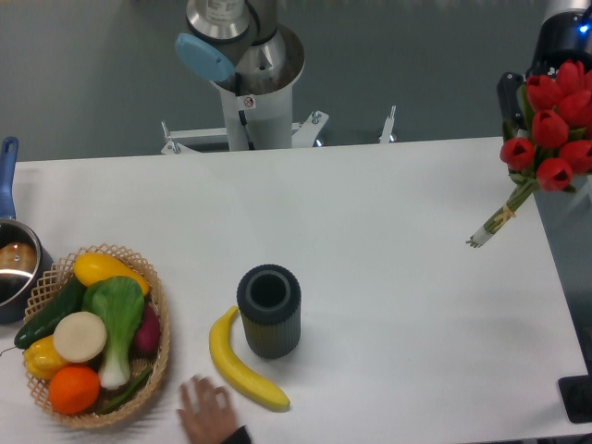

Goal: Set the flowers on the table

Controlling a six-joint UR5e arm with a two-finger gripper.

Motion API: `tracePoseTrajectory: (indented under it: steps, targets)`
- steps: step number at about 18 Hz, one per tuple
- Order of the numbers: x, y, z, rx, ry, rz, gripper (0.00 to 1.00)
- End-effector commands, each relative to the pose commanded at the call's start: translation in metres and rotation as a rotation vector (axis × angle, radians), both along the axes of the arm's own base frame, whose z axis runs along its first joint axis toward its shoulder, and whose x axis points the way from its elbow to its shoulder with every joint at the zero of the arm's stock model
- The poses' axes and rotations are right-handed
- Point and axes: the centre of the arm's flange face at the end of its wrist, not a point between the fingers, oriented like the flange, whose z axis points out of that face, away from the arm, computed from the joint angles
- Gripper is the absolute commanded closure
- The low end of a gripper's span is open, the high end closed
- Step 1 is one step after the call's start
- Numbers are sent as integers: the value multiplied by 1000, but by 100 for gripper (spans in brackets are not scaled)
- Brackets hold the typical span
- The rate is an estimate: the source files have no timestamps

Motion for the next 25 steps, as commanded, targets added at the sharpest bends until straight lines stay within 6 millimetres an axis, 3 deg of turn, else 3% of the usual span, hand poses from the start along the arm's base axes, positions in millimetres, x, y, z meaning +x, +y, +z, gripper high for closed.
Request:
tracePoseTrajectory:
  steps: [15,25]
  targets:
    - [4,4,5,-20,7,1,59]
    - [10,1,4,-234,45,82,63]
